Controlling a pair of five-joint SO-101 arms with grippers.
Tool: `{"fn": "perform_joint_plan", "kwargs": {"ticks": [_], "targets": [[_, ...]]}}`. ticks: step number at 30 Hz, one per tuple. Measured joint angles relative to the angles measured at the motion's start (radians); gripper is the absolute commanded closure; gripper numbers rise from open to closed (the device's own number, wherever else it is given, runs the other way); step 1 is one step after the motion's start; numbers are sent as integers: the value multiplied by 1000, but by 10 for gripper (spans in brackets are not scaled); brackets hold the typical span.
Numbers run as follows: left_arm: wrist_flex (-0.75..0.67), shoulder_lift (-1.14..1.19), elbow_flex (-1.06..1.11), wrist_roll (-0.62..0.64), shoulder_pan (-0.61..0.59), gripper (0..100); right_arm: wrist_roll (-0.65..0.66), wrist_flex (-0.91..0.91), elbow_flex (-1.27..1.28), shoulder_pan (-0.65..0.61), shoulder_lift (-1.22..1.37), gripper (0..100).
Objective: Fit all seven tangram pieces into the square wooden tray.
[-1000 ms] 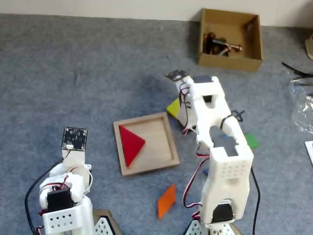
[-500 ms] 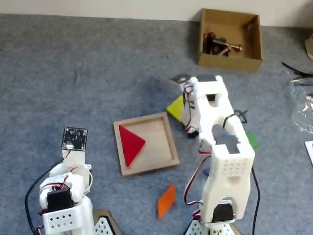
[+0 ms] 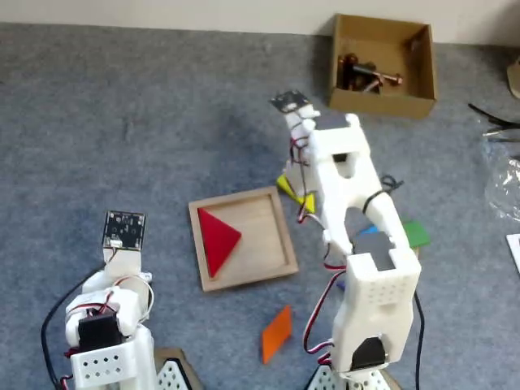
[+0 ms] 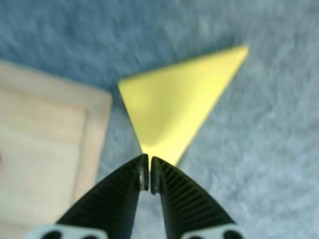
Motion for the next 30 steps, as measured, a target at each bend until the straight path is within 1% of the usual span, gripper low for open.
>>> {"fn": "perform_joint_plan", "kwargs": {"ticks": [3,10,15,19,22,30], "targets": [[0,0,0,0,0,995,-77,-83,0,-14,0,992],[0,0,0,0,0,995,-189,-342,0,-15,0,992],[0,0,0,0,0,995,-264,-419,-2,-29,40,992],[0,0,0,0,0,995,-275,-433,0,-46,149,992],[0,0,0,0,0,995,-279,-430,-2,-44,164,992],[0,0,0,0,0,995,-281,-256,-55,-44,164,992]]}}
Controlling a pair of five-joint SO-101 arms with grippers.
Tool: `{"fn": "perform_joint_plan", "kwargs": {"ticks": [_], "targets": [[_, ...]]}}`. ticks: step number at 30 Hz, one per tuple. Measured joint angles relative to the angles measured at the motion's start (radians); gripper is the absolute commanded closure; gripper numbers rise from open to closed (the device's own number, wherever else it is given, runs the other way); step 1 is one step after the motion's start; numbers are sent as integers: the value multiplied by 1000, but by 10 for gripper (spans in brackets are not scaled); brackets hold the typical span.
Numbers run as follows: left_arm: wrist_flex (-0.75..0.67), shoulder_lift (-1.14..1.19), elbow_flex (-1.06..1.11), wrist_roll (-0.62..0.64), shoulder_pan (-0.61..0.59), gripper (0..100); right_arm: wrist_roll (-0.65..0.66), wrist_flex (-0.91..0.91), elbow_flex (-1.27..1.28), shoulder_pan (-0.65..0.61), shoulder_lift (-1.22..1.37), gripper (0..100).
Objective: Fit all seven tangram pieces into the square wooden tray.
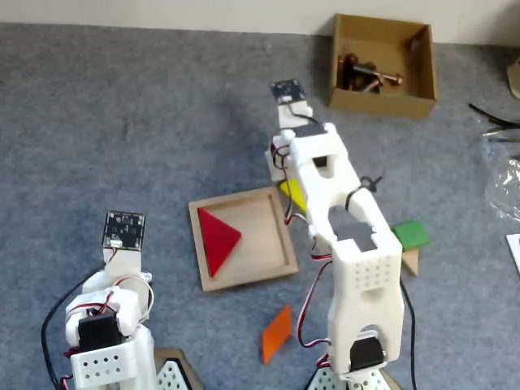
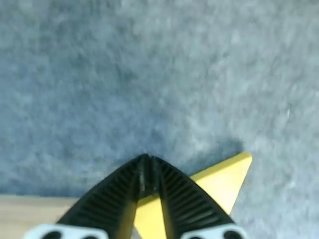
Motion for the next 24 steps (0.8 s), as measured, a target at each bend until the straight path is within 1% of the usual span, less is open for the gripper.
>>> {"fn": "perform_joint_plan", "kwargs": {"ticks": [6,12,16,18,24], "targets": [[0,0,0,0,0,995,3,176,-75,0,2,992],[0,0,0,0,0,995,12,313,-133,32,2,992],[0,0,0,0,0,995,150,345,-133,38,2,992],[0,0,0,0,0,995,196,347,-133,35,2,992],[0,0,0,0,0,995,210,347,-133,35,2,992]]}}
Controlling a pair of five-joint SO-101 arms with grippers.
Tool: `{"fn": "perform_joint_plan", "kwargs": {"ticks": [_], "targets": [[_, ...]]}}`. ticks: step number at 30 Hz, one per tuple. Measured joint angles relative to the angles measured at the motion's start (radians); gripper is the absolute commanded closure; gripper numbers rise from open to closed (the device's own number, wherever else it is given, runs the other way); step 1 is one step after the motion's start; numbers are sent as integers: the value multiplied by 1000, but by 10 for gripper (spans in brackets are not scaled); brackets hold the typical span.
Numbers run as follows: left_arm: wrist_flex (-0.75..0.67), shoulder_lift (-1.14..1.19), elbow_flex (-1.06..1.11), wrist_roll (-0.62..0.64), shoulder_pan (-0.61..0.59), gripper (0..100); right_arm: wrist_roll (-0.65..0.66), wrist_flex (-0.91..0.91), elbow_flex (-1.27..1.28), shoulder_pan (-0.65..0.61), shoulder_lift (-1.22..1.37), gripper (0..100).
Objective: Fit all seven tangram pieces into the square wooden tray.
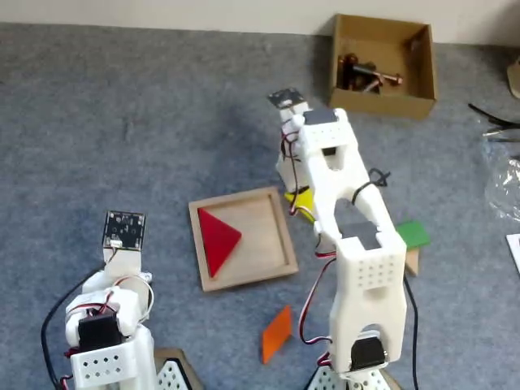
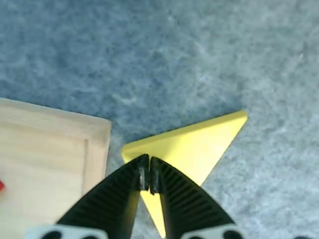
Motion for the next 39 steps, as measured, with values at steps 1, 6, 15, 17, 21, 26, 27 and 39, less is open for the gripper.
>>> {"fn": "perform_joint_plan", "kwargs": {"ticks": [1,6,15,17,21,26,27,39], "targets": [[0,0,0,0,0,995,0,2,0,0,0,992],[0,0,0,0,0,995,2,-8,-15,-2,0,992],[0,0,0,0,0,995,3,-120,-18,-68,0,992],[0,0,0,0,0,995,3,-132,-18,-75,9,992],[0,0,0,0,0,995,3,-137,-17,-74,51,992],[0,0,0,0,0,995,3,-77,-17,-57,64,993],[0,0,0,0,0,995,3,-52,-17,-52,64,993],[0,0,0,0,0,995,3,87,-17,-44,64,993]]}}
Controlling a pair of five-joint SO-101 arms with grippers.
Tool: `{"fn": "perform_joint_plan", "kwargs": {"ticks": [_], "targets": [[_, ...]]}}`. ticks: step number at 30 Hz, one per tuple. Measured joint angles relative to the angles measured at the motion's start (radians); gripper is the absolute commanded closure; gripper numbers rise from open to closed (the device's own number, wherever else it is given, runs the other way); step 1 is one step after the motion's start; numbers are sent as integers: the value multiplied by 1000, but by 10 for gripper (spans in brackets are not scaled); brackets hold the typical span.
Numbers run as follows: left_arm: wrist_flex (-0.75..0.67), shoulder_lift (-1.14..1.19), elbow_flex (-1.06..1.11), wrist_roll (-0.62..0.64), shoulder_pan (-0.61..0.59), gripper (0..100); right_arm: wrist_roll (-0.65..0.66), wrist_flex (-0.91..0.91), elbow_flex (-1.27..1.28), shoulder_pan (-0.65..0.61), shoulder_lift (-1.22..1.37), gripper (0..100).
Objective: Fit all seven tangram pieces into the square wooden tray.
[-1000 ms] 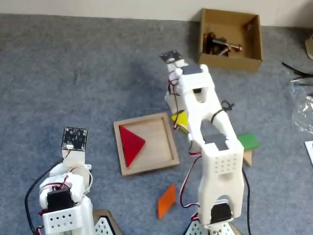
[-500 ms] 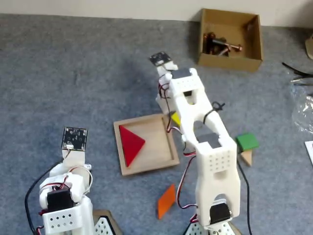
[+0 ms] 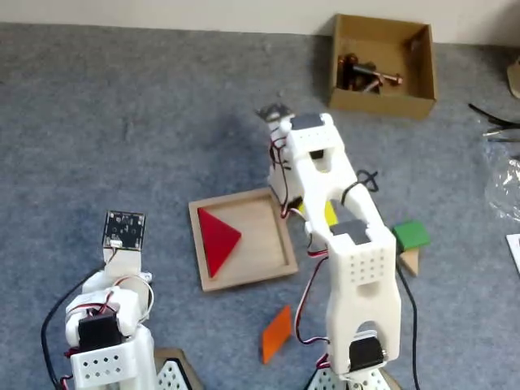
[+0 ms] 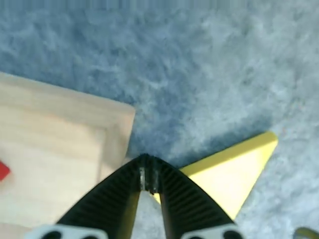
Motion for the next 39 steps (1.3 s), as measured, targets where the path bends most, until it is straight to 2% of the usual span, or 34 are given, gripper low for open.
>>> {"fn": "perform_joint_plan", "kwargs": {"ticks": [11,16,23,27,39], "targets": [[0,0,0,0,0,995,2,103,-66,86,0,993],[0,0,0,0,0,995,2,138,-95,86,2,993],[0,0,0,0,0,995,2,285,-250,89,2,983],[0,0,0,0,0,995,3,299,-292,86,2,933],[0,0,0,0,0,995,3,302,-292,87,-23,930]]}}
